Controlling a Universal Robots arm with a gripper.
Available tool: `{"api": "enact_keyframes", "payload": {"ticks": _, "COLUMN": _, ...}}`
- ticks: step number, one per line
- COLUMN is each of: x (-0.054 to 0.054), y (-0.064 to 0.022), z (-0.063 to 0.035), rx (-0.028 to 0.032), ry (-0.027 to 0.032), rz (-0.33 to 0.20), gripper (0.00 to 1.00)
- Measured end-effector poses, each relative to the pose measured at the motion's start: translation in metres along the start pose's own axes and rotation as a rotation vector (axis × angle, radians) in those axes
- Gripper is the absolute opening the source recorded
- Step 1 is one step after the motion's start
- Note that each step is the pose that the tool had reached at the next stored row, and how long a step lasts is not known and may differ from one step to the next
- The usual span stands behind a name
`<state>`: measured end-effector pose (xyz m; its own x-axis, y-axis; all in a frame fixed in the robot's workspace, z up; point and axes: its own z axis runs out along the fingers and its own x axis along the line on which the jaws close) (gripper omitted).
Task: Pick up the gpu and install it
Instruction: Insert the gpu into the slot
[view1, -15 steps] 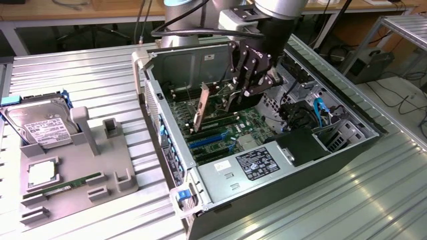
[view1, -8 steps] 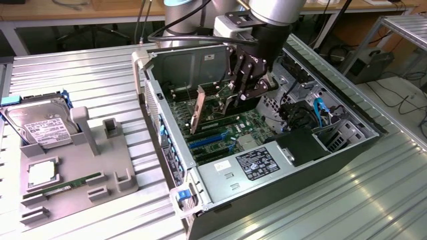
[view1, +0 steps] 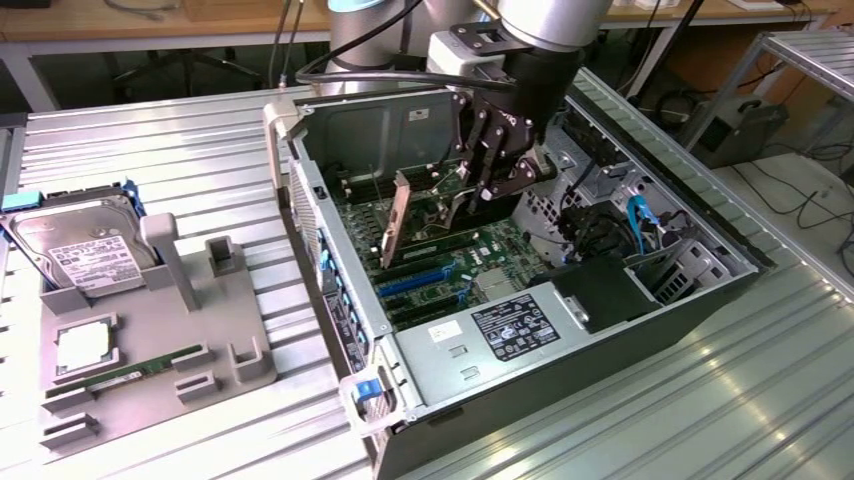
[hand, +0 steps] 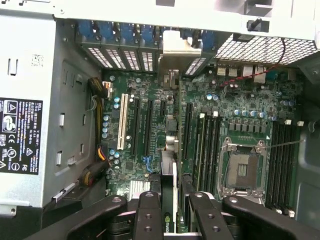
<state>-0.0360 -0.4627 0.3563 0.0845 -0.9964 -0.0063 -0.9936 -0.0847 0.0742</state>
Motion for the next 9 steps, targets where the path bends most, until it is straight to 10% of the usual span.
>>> {"api": "enact_keyframes", "payload": {"ticks": 9, "x": -0.0002, "y": 0.0031, "z": 0.0086, "rx": 0.0017, "ry": 0.0000, "rz": 0.002, "gripper": 0.26}}
